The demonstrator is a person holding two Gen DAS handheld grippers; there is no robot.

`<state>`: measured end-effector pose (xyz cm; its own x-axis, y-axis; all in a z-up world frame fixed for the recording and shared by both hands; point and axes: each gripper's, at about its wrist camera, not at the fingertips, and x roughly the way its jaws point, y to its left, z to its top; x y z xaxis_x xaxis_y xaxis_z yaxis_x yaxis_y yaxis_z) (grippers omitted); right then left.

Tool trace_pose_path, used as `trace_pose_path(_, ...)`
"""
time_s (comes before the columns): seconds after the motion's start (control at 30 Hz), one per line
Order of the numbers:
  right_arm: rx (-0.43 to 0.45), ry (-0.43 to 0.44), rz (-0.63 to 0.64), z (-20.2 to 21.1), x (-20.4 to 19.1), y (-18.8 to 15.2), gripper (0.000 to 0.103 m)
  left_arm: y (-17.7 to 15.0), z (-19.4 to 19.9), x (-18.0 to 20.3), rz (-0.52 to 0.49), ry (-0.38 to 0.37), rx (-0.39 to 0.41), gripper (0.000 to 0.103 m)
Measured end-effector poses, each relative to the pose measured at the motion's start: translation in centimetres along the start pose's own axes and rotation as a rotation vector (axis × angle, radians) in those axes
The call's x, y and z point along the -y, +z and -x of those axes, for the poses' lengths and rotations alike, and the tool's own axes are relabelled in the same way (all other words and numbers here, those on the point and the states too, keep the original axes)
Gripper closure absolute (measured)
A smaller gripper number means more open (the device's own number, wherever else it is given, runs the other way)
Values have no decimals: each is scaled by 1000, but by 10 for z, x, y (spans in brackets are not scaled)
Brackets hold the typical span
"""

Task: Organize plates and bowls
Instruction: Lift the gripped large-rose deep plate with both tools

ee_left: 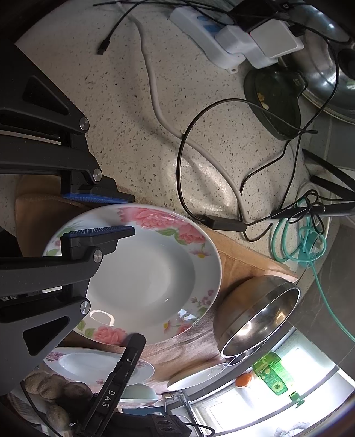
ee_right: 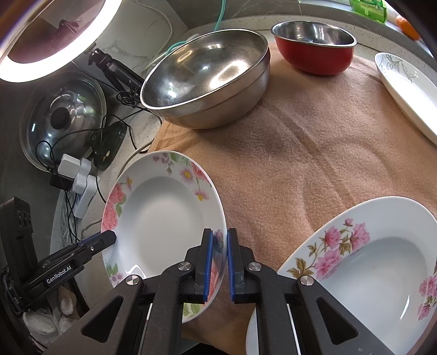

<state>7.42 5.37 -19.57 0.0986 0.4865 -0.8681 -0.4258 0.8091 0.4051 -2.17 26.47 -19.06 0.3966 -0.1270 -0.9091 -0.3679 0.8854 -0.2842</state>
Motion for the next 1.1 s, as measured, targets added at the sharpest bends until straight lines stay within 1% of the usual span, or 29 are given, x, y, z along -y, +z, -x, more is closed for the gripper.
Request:
trace_pose_path(0.7,19,-15,2,6,1,-1,94,2,2,6,0,-4,7,89)
trace_pose_path(1.1,50,-7,-23,26,10,-2,94,6,12,20,-21,-23,28,89)
